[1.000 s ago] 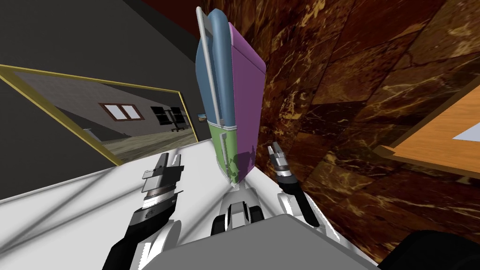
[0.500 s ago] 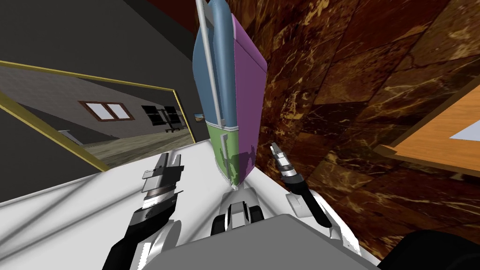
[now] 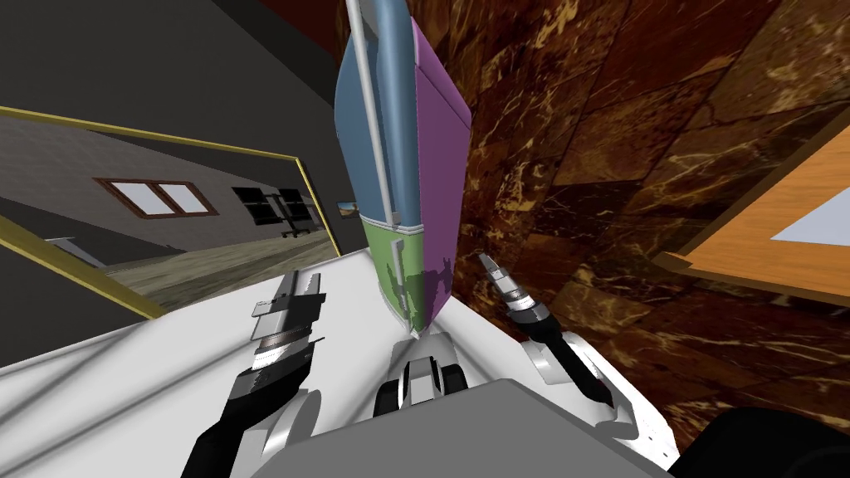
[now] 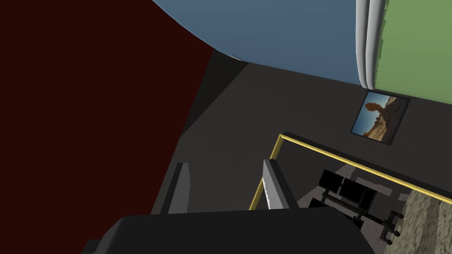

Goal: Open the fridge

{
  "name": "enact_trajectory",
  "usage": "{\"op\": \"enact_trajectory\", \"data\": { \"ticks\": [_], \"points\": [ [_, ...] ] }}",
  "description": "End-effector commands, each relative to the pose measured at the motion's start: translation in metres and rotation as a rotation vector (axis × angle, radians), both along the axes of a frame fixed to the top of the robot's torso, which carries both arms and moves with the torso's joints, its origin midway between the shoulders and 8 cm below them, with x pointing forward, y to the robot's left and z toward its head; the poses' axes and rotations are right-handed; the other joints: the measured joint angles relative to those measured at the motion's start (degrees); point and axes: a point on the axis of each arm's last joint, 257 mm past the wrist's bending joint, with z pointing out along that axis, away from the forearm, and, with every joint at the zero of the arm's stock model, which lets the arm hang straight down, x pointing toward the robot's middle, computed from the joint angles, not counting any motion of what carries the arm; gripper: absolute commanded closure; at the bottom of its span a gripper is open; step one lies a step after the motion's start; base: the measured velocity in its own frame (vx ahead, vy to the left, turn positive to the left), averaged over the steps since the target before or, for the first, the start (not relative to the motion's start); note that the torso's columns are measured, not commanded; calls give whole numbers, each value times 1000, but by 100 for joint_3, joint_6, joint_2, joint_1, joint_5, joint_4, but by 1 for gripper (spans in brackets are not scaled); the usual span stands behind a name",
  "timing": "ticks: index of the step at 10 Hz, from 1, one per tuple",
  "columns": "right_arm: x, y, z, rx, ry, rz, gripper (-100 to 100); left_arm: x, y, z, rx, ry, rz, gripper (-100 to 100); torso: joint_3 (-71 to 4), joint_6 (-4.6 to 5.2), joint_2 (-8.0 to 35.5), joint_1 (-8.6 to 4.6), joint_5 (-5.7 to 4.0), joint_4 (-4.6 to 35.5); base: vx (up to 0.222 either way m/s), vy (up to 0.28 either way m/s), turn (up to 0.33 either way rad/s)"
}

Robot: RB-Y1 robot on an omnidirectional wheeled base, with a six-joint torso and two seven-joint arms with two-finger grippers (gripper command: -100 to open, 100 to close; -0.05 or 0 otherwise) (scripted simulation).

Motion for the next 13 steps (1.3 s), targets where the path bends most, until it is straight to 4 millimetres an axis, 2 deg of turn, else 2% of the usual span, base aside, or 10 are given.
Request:
{"op": "enact_trajectory", "data": {
  "ticks": [1, 13],
  "points": [
    [0, -2, 3, -142, 3, -35, -100, 0, 0, 0, 0, 0, 0, 0, 5, -2, 9, -7, -1, 2, 40, 85, -89],
    [6, -10, 27, -811, -60, -188, -100, 0, 0, 0, 0, 0, 0, 0, 6, -2, 10, -10, -2, 2, 61, 97, -89]
  ]
}}
